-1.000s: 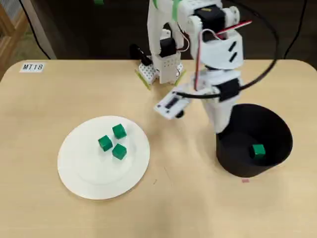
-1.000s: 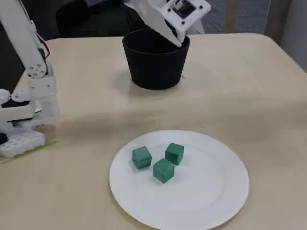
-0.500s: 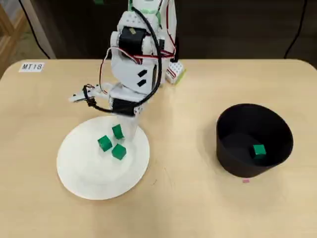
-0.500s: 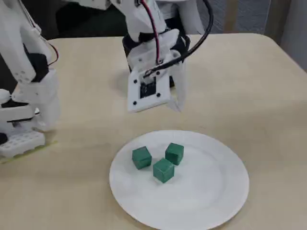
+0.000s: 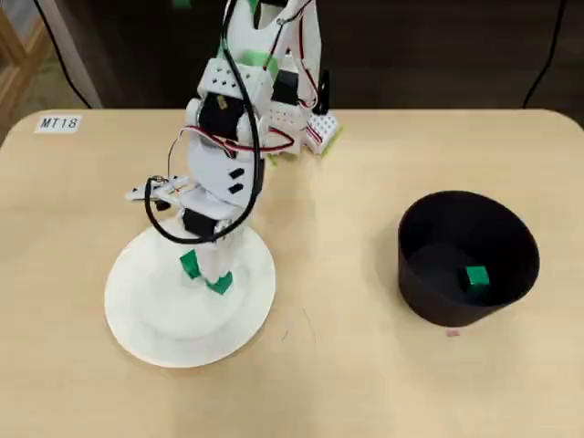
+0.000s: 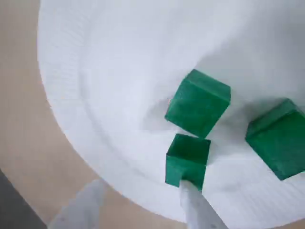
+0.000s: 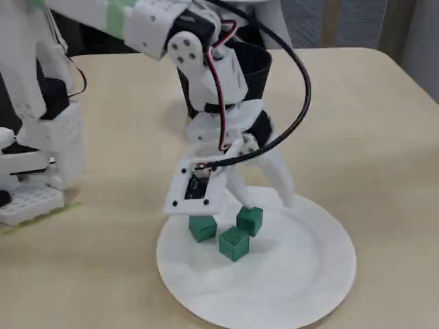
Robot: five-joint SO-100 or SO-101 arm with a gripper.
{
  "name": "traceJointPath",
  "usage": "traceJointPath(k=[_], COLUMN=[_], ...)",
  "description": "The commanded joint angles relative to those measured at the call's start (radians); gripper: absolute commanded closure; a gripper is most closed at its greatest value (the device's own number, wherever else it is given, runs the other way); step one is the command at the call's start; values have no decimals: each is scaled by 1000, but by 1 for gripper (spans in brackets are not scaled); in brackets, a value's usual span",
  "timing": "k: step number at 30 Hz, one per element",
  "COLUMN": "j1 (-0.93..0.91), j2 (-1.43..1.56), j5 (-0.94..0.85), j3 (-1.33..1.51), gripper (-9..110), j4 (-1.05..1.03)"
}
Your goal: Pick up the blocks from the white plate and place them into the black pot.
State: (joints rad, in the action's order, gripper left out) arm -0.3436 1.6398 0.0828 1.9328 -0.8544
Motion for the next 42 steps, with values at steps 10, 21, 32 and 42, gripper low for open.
traceJointPath(k=[10, 21, 32, 42], j1=[-8, -26, 3, 18], j2=[-86, -181, 103, 141], j5=[26, 12, -34, -51], j3=[-37, -60, -141, -106], gripper=[73, 75, 104, 104], j4=[-14, -69, -247, -376])
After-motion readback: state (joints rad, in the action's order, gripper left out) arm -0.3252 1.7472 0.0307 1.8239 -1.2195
